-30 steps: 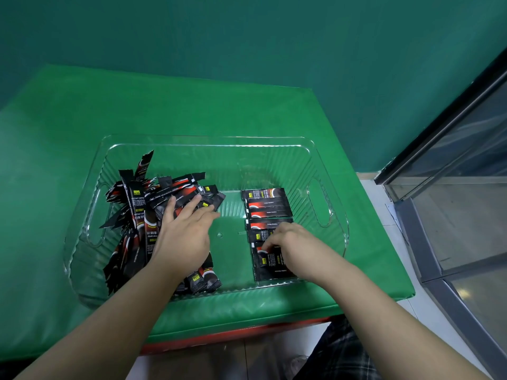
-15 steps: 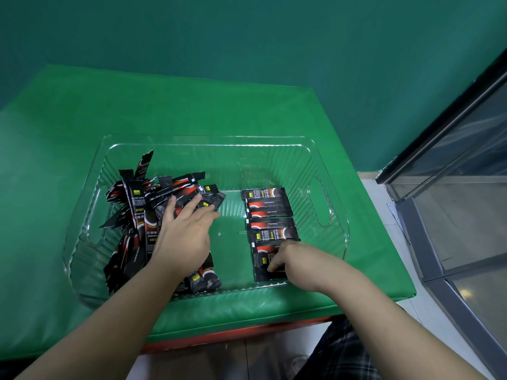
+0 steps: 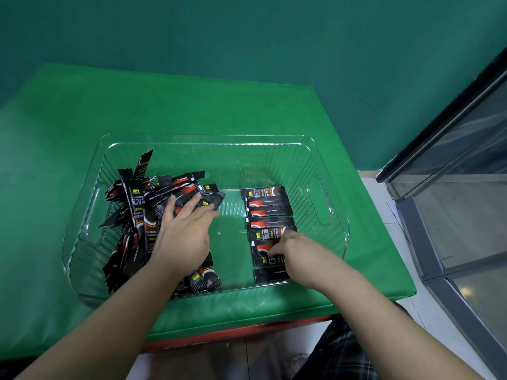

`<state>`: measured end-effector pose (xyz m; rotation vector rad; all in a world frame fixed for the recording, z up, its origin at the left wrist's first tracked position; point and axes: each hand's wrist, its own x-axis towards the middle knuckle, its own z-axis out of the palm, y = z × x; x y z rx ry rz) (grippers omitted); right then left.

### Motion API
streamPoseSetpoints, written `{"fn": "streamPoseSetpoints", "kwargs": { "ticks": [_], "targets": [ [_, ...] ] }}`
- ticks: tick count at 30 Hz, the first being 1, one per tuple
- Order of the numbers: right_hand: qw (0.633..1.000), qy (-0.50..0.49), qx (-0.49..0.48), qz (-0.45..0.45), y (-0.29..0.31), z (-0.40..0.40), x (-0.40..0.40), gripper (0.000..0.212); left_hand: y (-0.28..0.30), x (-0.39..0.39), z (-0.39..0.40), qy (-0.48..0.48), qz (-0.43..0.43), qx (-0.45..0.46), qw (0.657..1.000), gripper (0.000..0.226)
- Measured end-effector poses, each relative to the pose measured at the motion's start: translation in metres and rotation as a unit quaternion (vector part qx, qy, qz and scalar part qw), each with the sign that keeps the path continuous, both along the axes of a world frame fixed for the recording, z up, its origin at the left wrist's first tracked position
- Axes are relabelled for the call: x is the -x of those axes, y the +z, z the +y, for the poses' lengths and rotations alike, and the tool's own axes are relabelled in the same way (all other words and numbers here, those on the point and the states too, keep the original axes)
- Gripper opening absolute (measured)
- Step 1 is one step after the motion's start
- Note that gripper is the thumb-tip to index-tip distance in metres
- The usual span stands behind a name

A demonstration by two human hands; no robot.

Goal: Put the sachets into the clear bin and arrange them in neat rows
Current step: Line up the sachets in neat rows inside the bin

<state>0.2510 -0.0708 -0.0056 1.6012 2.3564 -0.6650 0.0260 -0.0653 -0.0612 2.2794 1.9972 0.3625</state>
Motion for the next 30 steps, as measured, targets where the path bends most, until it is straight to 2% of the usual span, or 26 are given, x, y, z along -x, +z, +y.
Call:
{"fn": "streamPoseSetpoints", "kwargs": {
  "ticks": [10, 16, 24, 30],
  "targets": [
    [1.000, -0.010, 0.023, -0.009, 0.002, -0.002, 0.001, 0.066, 0.001, 0.000, 0.000, -0.001, 0.007, 0.001, 1.000, 0.050],
    [0.999, -0.015, -0.037, 0.013, -0.003, 0.000, 0.004, 0.066, 0.001, -0.001, 0.000, 0.003, 0.005, 0.006, 1.000, 0.051],
    [1.000, -0.024, -0.010, -0.009, -0.006, 0.001, 0.004, 0.066, 0.001, 0.000, 0.000, 0.002, 0.008, 0.007, 1.000, 0.050],
    [0.998, -0.030, -0.049, 0.005, -0.008, 0.003, 0.008, 0.069, 0.001, 0.000, 0.000, 0.000, 0.006, 0.008, 1.000, 0.051]
  ]
}}
